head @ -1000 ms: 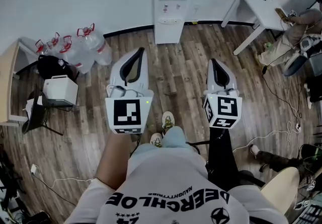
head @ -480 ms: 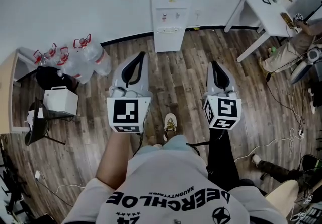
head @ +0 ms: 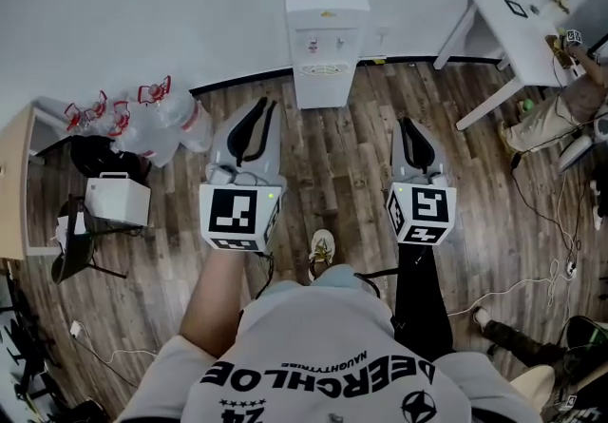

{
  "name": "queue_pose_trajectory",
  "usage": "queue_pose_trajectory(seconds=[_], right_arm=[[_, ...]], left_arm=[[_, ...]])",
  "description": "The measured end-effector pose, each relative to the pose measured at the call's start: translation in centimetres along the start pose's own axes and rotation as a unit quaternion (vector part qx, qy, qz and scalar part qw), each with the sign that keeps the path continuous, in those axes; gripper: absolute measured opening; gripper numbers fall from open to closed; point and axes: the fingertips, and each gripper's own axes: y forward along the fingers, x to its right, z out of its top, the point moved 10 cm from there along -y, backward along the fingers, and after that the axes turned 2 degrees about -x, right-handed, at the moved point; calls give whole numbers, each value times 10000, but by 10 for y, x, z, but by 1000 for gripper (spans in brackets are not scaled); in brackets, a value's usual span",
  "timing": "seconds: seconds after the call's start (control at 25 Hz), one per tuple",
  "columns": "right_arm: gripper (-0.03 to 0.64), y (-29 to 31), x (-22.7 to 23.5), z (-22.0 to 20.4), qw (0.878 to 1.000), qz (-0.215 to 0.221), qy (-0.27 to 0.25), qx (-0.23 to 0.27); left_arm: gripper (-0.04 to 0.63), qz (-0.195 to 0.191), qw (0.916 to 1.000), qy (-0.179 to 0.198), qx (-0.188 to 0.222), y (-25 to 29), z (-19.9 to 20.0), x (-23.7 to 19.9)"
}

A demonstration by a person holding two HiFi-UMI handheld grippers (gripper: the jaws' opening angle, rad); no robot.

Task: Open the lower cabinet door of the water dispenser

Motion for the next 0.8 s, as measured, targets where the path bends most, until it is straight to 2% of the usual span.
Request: queue_pose_trajectory(seconds=[0.2, 0.48, 0.8], right_arm=[[69, 35, 10, -2, 9998, 210, -29, -5], [72, 69, 33, -2, 9993, 383, -10, 23], [71, 84, 49, 1, 9987, 487, -41, 109]], left_arm=[[55, 16, 10000, -36, -29, 31, -1, -7], [55, 71, 9999, -39, -78, 69, -3, -5], [55, 142, 9997, -131, -121, 87, -9, -1]])
